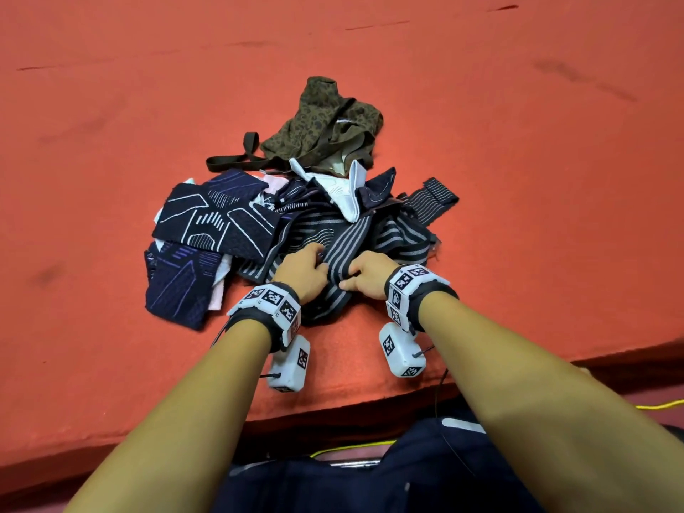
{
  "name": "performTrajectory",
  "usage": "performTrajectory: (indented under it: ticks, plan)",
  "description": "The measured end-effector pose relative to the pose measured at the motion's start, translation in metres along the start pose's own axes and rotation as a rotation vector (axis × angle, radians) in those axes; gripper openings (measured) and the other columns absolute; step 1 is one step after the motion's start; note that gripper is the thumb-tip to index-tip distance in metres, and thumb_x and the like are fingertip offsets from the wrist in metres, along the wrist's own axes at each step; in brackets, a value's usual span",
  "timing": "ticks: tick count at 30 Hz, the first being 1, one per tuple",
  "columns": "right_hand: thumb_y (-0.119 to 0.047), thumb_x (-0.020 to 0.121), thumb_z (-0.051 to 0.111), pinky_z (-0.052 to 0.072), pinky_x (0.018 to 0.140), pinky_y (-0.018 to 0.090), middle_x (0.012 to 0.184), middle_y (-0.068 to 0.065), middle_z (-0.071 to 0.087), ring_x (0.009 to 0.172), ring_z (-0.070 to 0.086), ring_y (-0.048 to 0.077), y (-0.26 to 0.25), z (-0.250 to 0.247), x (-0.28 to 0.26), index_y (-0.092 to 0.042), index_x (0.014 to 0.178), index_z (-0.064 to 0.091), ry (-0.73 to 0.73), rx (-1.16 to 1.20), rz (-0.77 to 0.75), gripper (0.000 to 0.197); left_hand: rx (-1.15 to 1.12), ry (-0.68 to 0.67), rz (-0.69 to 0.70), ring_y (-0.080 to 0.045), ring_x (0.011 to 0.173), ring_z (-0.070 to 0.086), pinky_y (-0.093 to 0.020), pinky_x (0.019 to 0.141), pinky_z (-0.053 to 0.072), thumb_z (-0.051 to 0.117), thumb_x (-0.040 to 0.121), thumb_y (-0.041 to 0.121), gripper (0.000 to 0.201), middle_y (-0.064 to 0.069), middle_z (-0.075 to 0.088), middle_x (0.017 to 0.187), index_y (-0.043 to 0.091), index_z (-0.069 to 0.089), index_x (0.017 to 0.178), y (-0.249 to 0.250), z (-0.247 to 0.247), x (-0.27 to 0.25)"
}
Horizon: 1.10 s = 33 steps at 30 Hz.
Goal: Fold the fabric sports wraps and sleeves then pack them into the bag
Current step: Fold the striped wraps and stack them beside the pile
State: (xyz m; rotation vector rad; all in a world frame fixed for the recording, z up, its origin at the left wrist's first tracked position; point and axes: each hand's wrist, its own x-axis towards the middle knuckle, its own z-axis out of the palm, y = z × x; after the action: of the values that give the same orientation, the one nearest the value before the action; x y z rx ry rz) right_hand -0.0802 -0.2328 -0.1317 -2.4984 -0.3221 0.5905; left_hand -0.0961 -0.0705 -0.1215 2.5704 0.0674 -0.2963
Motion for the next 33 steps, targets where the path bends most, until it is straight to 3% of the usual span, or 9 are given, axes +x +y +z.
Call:
performTrajectory:
  ticks: [5,8,11,13,17,19,22,26,33]
  plan:
    - [-0.020,0.077,0.079,0.059,0.083,0.044,0.097,0.016,0.070,0.090,0.069,0.032,0.002,-0.004,0.003,-0.004,0.091,0.064,-0.010,0.236,0.132,0.026,0.013,0.007,0.033,-0.027,0.131,0.050,-0.032,0.110,0.036,0.058,0.091,0.015,0.053,-0.011,0.054,0.142,0.016,0.049,0.143,0.004,-0.005,-0.005]
    - [-0.024,0.077,0.076,0.057,0.087,0.037,0.097,0.002,0.072,0.094,0.069,0.023,0.001,-0.014,0.001,-0.015,0.095,0.068,0.106,0.536,0.090,0.022,0.000,0.003,0.051,-0.027,0.123,0.057,-0.033,0.106,0.043,0.056,0.085,0.008,0.050,-0.007,0.063,0.130,0.023,0.058,0.133,0.005,-0.008,-0.010]
    - [-0.052,0.082,0.067,0.048,0.078,0.034,0.082,-0.001,0.063,0.076,0.061,0.022,0.002,-0.024,0.006,-0.017,0.080,0.060,0.278,0.676,0.169,0.035,0.032,-0.058,0.072,-0.023,0.112,0.063,-0.033,0.098,0.049,0.053,0.078,0.007,0.054,0.000,0.072,0.114,0.031,0.066,0.124,0.003,-0.008,-0.014]
    - [-0.049,0.088,0.062,0.042,0.070,0.034,0.068,0.003,0.052,0.062,0.051,0.025,0.005,-0.027,0.015,-0.018,0.068,0.046,0.400,0.684,0.223,0.040,0.061,-0.119,0.078,-0.018,0.106,0.065,-0.026,0.089,0.049,0.050,0.075,0.007,0.061,0.005,0.074,0.109,0.038,0.069,0.123,0.002,-0.008,-0.016]
    - [-0.027,0.099,0.052,0.050,0.087,0.040,0.107,0.011,0.064,0.096,0.063,0.030,0.009,-0.028,0.011,-0.015,0.124,0.053,0.346,0.530,0.269,0.028,0.097,-0.164,0.107,-0.015,0.103,0.065,-0.020,0.081,0.043,0.047,0.076,0.004,0.061,0.009,0.074,0.110,0.040,0.070,0.121,0.001,-0.008,-0.021]
    - [-0.015,0.097,0.051,0.051,0.090,0.040,0.119,0.011,0.062,0.102,0.062,0.030,0.014,-0.024,0.007,-0.016,0.128,0.055,0.326,0.484,0.260,0.032,0.109,-0.165,0.106,-0.015,0.105,0.064,-0.020,0.083,0.044,0.047,0.077,0.003,0.060,0.011,0.073,0.112,0.038,0.072,0.118,-0.001,-0.005,-0.022]
    - [-0.012,0.091,0.057,0.052,0.075,0.037,0.109,0.008,0.062,0.089,0.061,0.027,0.020,-0.015,0.001,-0.020,0.114,0.055,0.312,0.431,0.261,0.024,0.088,-0.136,0.109,-0.020,0.103,0.066,-0.027,0.086,0.050,0.050,0.077,0.005,0.051,0.007,0.073,0.099,0.036,0.075,0.108,-0.004,0.000,-0.022]
    - [-0.014,0.084,0.063,0.037,0.055,0.031,0.082,0.004,0.057,0.070,0.052,0.022,0.018,-0.004,-0.010,-0.018,0.096,0.046,0.270,0.367,0.236,0.021,0.014,-0.097,0.150,-0.022,0.113,0.059,-0.025,0.093,0.043,0.060,0.079,0.012,0.054,0.000,0.061,0.114,0.027,0.062,0.132,-0.002,0.005,-0.019]
    - [-0.044,0.074,0.055,0.048,0.094,0.046,0.079,-0.008,0.066,0.093,0.065,0.028,0.016,0.028,-0.011,-0.031,0.069,0.059,0.180,0.239,0.235,0.015,-0.107,0.018,0.164,-0.018,0.116,0.059,-0.023,0.099,0.038,0.055,0.095,0.020,0.030,0.000,0.069,0.119,0.021,0.067,0.122,0.009,0.012,-0.007]
